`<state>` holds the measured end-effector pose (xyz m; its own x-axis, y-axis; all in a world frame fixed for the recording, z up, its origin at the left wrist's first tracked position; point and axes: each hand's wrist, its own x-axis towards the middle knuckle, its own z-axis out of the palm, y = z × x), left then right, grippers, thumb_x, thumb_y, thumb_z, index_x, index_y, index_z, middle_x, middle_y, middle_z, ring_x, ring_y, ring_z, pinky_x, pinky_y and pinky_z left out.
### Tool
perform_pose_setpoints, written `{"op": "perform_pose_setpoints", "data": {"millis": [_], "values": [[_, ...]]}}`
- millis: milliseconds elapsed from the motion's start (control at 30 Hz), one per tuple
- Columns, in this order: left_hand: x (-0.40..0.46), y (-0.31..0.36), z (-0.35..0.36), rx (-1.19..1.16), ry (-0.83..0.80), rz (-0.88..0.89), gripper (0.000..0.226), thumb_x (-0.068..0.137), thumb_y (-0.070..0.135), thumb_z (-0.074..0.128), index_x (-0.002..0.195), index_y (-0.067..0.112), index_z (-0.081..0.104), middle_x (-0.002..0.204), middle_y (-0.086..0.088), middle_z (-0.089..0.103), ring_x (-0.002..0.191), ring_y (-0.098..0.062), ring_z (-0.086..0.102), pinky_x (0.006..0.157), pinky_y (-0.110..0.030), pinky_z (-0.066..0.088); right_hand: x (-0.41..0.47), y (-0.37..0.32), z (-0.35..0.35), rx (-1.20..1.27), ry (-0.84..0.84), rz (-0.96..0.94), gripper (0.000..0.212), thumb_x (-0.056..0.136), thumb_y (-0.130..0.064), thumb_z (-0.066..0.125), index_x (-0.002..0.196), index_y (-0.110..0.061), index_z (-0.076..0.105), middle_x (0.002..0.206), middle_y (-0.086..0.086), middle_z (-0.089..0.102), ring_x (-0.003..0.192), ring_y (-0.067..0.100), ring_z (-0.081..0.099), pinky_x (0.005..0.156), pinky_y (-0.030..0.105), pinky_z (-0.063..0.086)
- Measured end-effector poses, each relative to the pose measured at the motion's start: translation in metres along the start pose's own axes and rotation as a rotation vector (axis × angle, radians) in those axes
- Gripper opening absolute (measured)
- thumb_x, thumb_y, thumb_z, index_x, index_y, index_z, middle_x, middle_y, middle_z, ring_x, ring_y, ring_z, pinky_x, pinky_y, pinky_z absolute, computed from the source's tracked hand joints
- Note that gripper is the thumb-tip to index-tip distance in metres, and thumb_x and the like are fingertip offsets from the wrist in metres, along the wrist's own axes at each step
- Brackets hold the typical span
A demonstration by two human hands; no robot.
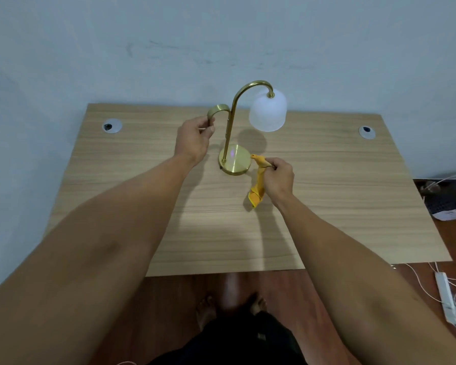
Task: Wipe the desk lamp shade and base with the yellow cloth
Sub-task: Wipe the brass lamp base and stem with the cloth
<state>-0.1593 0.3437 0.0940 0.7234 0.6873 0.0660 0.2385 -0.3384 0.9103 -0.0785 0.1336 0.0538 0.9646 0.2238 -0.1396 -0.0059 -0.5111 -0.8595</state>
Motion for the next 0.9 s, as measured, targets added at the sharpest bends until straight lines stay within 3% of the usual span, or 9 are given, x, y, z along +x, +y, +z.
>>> {"op": "perform_pose_setpoints", "data": {"millis": [167,267,367,433,533,600,700,800,900], "values": [[-0.023,-0.016,0.023,-0.046,0.128,-0.242,0.04,0.092,0.023,0.073,0.129,0.012,0.061,0.108,-0.001,0.063,0.093,-0.017,0.066,0.074,-0.018,0.056,0.017,0.01,0.002,0.061,0.001,0.015,0.042,0.086,0.005,0.044,0.095,-0.02,0.077,0.095,-0.005,0.073,0.098,0.018,0.066,0.083,0.026,0.05],[-0.029,-0.031,0.039,-0.036,0.093,-0.292,0.039,0.092,0.026,0.073,0.127,0.012,0.064,0.108,-0.001,0.066,0.1,-0.019,0.067,0.089,-0.033,0.058,0.034,0.012,0.01,0.046,-0.008,0.007,0.04,0.089,0.003,0.045,0.101,-0.019,0.077,0.099,-0.006,0.073,0.1,0.017,0.066,0.088,0.026,0.051],[-0.028,-0.033,0.052,-0.029,0.077,-0.278,0.041,0.091,0.027,0.073,0.129,0.014,0.064,0.11,-0.002,0.066,0.099,-0.013,0.064,0.094,-0.033,0.055,0.053,0.016,0.019,0.047,-0.027,-0.008,0.041,0.09,0.001,0.044,0.107,-0.019,0.076,0.1,-0.006,0.072,0.099,0.014,0.064,0.083,0.018,0.046],[-0.022,-0.031,0.06,-0.033,0.081,-0.25,0.045,0.091,0.027,0.073,0.132,0.015,0.064,0.108,-0.003,0.067,0.093,-0.009,0.063,0.09,-0.026,0.056,0.065,0.014,0.025,0.054,-0.032,-0.086,0.041,0.089,0.003,0.043,0.107,-0.015,0.076,0.095,-0.006,0.07,0.095,0.012,0.062,0.075,0.009,0.043],[-0.013,-0.024,0.073,-0.022,0.1,-0.181,0.046,0.092,0.027,0.071,0.135,0.016,0.06,0.099,0.0,0.066,0.077,0.005,0.061,0.07,-0.005,0.047,0.084,0.006,0.037,0.014,-0.078,-0.146,0.04,0.087,0.003,0.044,0.104,-0.016,0.076,0.087,-0.02,0.07,0.092,0.01,0.062,0.078,0.016,0.045],[-0.008,-0.019,0.081,0.024,0.15,-0.113,0.041,0.094,0.029,0.068,0.133,0.018,0.059,0.087,0.009,0.062,0.066,0.008,0.058,0.066,-0.005,0.044,0.098,0.003,0.049,0.011,-0.137,-0.145,0.038,0.087,0.002,0.046,0.099,-0.02,0.075,0.076,-0.031,0.069,0.085,0.0,0.063,0.078,0.019,0.047],[-0.003,-0.016,0.089,0.094,0.214,-0.007,0.033,0.096,0.029,0.063,0.127,0.017,0.06,0.089,0.009,0.066,0.08,0.004,0.063,0.077,-0.02,0.053,0.111,0.004,0.071,-0.154,-0.207,-0.24,0.037,0.084,-0.004,0.044,0.096,-0.02,0.075,0.082,-0.018,0.071,0.081,-0.002,0.065,0.069,0.013,0.044],[-0.001,-0.017,0.094,0.151,0.24,0.071,0.021,0.099,0.025,0.056,0.117,0.015,0.061,0.096,0.0,0.072,0.088,-0.018,0.07,0.077,-0.039,0.057,0.113,0.008,0.088,-0.307,-0.301,-0.456,0.031,0.081,-0.007,0.045,0.085,-0.012,0.076,0.088,0.008,0.07,0.088,0.023,0.061,0.071,0.024,0.037],[0.001,-0.019,0.096,0.216,0.269,0.103,0.012,0.099,0.021,0.057,0.103,0.009,0.06,0.088,-0.001,0.071,0.08,-0.02,0.068,0.07,-0.038,0.054,0.116,0.015,0.093,-0.421,-0.429,-0.495,0.031,0.09,-0.001,0.051,0.106,-0.014,0.075,0.11,0.016,0.064,0.103,0.03,0.056,0.085,0.029,0.045]]}}
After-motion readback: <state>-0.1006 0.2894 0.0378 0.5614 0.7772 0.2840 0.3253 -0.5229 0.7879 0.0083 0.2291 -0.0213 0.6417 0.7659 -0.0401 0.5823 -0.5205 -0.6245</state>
